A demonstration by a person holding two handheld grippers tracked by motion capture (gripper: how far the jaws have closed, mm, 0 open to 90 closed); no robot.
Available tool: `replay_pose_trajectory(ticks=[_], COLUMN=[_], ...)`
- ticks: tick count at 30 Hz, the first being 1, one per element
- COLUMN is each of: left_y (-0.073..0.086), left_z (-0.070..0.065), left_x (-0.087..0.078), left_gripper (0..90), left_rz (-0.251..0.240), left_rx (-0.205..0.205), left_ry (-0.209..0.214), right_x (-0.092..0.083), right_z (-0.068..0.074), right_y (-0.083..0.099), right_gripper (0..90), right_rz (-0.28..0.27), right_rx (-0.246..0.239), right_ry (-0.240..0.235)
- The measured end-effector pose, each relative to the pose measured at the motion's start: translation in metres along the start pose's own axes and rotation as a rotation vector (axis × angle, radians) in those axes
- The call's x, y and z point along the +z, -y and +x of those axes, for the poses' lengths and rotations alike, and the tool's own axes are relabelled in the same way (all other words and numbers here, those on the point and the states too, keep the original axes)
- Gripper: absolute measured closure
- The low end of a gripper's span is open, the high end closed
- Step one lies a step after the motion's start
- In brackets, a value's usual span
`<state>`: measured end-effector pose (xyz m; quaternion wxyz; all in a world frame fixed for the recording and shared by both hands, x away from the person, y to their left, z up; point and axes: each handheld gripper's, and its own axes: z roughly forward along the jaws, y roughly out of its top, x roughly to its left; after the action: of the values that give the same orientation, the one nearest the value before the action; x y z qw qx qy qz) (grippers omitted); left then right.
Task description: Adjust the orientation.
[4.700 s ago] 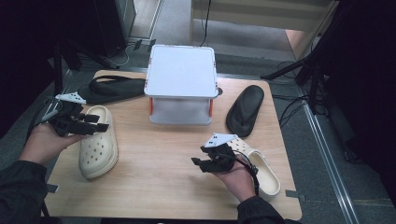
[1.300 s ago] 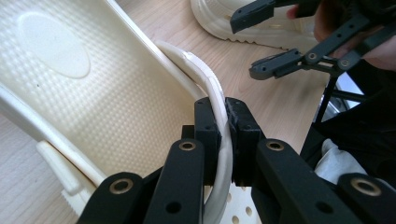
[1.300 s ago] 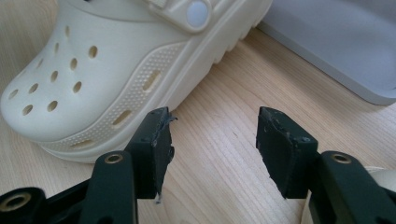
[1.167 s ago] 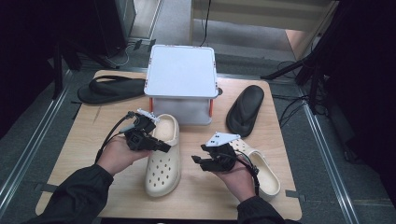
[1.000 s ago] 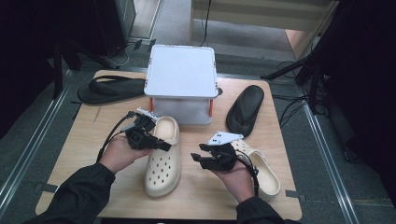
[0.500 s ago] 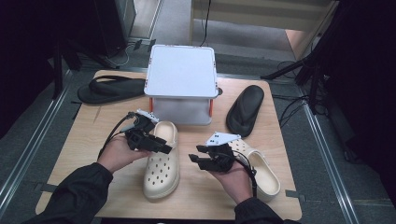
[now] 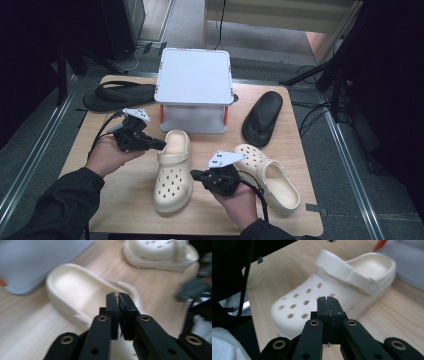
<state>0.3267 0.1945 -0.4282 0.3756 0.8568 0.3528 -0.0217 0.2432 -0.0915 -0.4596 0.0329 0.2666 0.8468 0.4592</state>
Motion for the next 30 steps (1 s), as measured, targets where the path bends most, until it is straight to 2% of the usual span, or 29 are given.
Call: replay_pose_trajectory(ticks=[1, 2, 5, 6, 9, 12, 15, 18, 22, 25, 27, 28, 30], left_y=[0.000, -0.001, -0.003, -0.006, -0.007, -0.010, -0.010, -0.008, -0.002, 0.000, 0.002, 0.002, 0.003], left_z=[0.005, 0.009, 0.017, 0.021, 0.024, 0.025, 0.027, 0.028, 0.032, 0.034, 0.036, 0.036, 0.035], left_x=[0.002, 0.005, 0.016, 0.024, 0.031, 0.039, 0.049, 0.059, 0.071, 0.075, 0.075, 0.075, 0.074], left_gripper=[89.9, 90.0, 90.0, 90.0, 90.0, 90.0, 90.0, 90.0, 90.0, 90.0, 90.0, 90.0, 90.0], left_rz=[0.008, 0.015, 0.036, 0.034, 0.032, 0.025, 0.035, 0.052, 0.073, 0.098, 0.087, 0.091, 0.096], left_rx=[0.011, 0.007, 0.040, 0.046, 0.053, 0.079, 0.076, 0.080, 0.067, 0.076, 0.068, 0.073, 0.079], left_ry=[-0.005, -0.009, -0.026, -0.021, -0.018, -0.022, -0.018, -0.013, -0.010, -0.028, -0.019, -0.020, -0.033], right_x=[0.000, 0.002, 0.007, 0.013, 0.021, 0.029, 0.039, 0.042, 0.050, 0.054, 0.057, 0.056, 0.055], right_z=[0.000, 0.005, 0.017, 0.024, 0.031, 0.040, 0.050, 0.052, 0.060, 0.062, 0.061, 0.058, 0.057], right_y=[0.000, -0.001, -0.002, -0.001, 0.001, 0.004, 0.007, 0.008, 0.010, 0.012, 0.015, 0.015, 0.015], right_gripper=[90.0, 90.0, 90.0, 90.0, 90.0, 90.0, 90.0, 90.0, 90.0, 90.0, 90.0, 90.0, 90.0], right_rz=[0.000, 0.000, -0.014, -0.011, -0.006, -0.003, 0.015, 0.017, 0.021, 0.037, 0.041, 0.047, 0.049], right_rx=[0.000, -0.005, -0.015, -0.022, -0.038, -0.061, -0.097, -0.087, -0.075, -0.084, -0.089, -0.077, -0.084], right_ry=[0.000, -0.001, -0.008, -0.014, -0.009, -0.008, 0.004, -0.005, -0.045, -0.046, -0.047, -0.049, -0.040])
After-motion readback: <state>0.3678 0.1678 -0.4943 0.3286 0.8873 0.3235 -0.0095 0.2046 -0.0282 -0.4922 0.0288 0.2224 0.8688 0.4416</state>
